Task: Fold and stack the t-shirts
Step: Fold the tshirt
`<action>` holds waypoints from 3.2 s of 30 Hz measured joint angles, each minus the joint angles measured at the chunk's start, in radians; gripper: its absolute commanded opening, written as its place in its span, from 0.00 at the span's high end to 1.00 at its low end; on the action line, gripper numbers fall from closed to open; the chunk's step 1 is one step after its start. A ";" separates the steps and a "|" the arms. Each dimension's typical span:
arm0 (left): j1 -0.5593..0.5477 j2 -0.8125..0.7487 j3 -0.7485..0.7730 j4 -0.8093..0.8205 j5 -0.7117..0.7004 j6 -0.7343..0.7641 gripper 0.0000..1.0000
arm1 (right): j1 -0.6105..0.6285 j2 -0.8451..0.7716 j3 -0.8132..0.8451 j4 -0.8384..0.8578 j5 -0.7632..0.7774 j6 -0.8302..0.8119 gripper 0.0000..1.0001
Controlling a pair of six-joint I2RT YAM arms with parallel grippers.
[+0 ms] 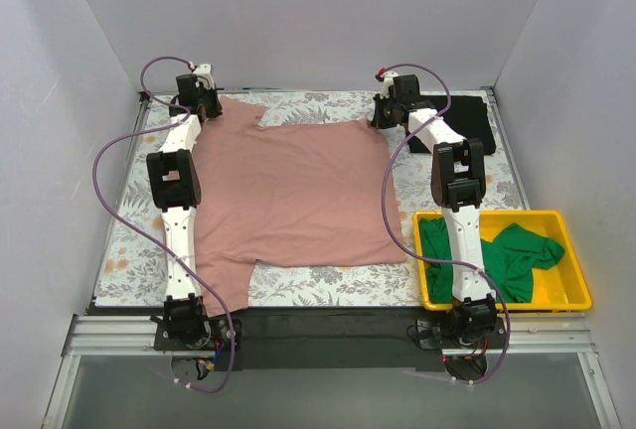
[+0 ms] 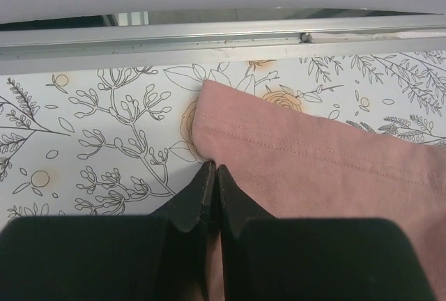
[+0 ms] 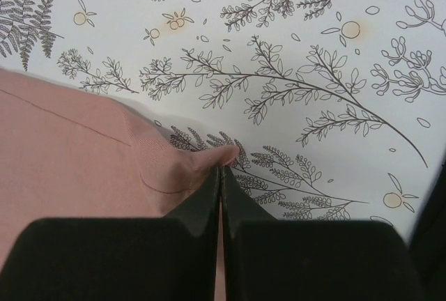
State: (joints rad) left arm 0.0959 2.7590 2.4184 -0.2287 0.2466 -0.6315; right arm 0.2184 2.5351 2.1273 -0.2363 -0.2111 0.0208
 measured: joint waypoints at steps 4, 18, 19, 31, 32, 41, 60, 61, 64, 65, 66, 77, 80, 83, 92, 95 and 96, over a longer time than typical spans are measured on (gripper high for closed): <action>0.000 0.000 -0.009 0.027 0.010 -0.003 1.00 | 0.000 0.000 0.001 0.000 -0.013 -0.002 0.99; 0.082 -0.338 -0.395 0.174 0.308 -0.059 1.00 | -0.028 -0.147 -0.067 0.003 -0.146 -0.076 0.99; 0.087 -0.362 -0.412 0.183 0.322 -0.060 1.00 | -0.029 -0.161 -0.074 0.004 -0.151 -0.081 0.99; 0.156 -0.549 -0.650 0.257 0.468 -0.045 1.00 | -0.038 -0.297 -0.240 0.008 -0.206 -0.148 0.99; 0.159 -0.555 -0.666 0.254 0.474 -0.042 1.00 | -0.039 -0.308 -0.262 0.008 -0.212 -0.153 0.99; 0.227 -0.747 -0.893 0.239 0.550 -0.002 1.00 | -0.055 -0.438 -0.421 0.002 -0.238 -0.179 0.99; 0.243 -1.185 -1.396 0.116 0.492 0.264 1.00 | -0.055 -0.538 -0.589 -0.045 -0.263 -0.247 0.99; 0.245 -1.191 -1.407 0.113 0.482 0.269 1.00 | -0.056 -0.538 -0.593 -0.048 -0.263 -0.254 0.99; 0.253 -1.193 -1.424 0.106 0.449 0.275 1.00 | -0.056 -0.539 -0.605 -0.052 -0.260 -0.264 0.99; 0.258 -1.193 -1.425 0.102 0.440 0.277 1.00 | -0.056 -0.539 -0.610 -0.054 -0.258 -0.268 0.99; 0.261 -1.193 -1.425 0.101 0.433 0.278 1.00 | -0.056 -0.539 -0.616 -0.055 -0.256 -0.272 0.99; 0.300 -1.179 -1.421 0.076 0.419 0.299 1.00 | -0.068 -0.539 -0.625 -0.086 -0.243 -0.307 0.99; 0.301 -1.179 -1.421 0.063 0.423 0.322 1.00 | -0.079 -0.539 -0.624 -0.099 -0.244 -0.318 0.99; 0.301 -1.179 -1.421 0.051 0.423 0.351 1.00 | -0.080 -0.539 -0.624 -0.114 -0.245 -0.333 0.99; 0.301 -1.178 -1.431 0.027 0.410 0.448 1.00 | -0.067 -0.537 -0.624 -0.181 -0.265 -0.372 0.99; 0.301 -1.170 -1.426 -0.021 0.411 0.521 1.00 | -0.059 -0.531 -0.624 -0.210 -0.263 -0.386 0.99; 0.301 -1.164 -1.421 -0.045 0.412 0.546 1.00 | -0.058 -0.528 -0.624 -0.222 -0.262 -0.389 0.99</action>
State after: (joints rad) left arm 0.3973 1.5951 0.9970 -0.2733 0.6586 -0.0860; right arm 0.1604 2.0068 1.5036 -0.4580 -0.4732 -0.3683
